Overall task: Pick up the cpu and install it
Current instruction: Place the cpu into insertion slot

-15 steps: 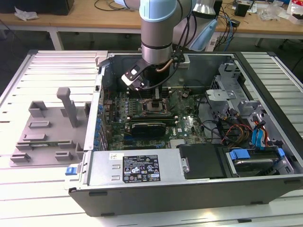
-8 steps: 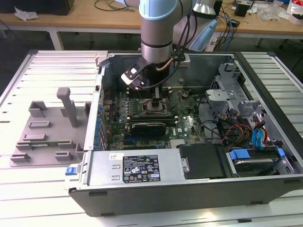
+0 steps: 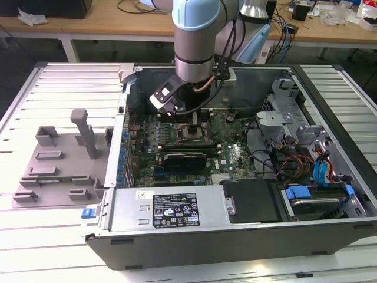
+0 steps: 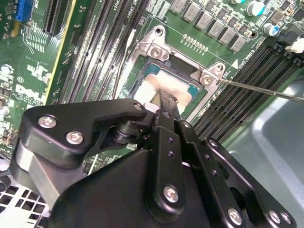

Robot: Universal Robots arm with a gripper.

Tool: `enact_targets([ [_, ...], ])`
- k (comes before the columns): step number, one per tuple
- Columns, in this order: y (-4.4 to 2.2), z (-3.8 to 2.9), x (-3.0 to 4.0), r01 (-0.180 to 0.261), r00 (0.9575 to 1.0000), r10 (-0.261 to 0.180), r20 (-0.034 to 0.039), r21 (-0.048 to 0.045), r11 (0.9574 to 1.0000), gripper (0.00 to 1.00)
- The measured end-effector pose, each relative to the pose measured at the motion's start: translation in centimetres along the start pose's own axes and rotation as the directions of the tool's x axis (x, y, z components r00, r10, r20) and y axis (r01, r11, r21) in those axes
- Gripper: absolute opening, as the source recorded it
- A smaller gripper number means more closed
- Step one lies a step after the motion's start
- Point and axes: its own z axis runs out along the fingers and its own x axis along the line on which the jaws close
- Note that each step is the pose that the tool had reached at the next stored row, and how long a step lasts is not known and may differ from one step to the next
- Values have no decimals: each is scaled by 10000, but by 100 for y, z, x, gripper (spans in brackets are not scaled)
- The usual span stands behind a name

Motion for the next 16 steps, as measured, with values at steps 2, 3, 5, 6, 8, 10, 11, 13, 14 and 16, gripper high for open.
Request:
enact_targets([
  [2,-1,4,-5,-3,10000,3,-61,0,10000,11],
  [3,-1,9,-8,-4,10000,4,-76,-1,10000,11],
  [5,-3,27,-11,-6,10000,6,-79,1,10000,11],
  [6,-4,30,-11,-5,10000,5,-77,4,10000,11],
  [8,-4,34,-11,-5,10000,5,-92,2,10000,11],
  [10,-3,40,-11,-6,9999,6,-113,2,10000,11],
  [11,-4,41,-11,-7,9999,7,-120,1,10000,11],
  [13,-3,41,-10,-7,9999,7,-125,1,10000,11],
  [14,-3,41,-11,-6,9999,6,-125,1,10000,11],
  [16,-3,34,-10,-7,9999,6,-130,-2,10000,11],
])
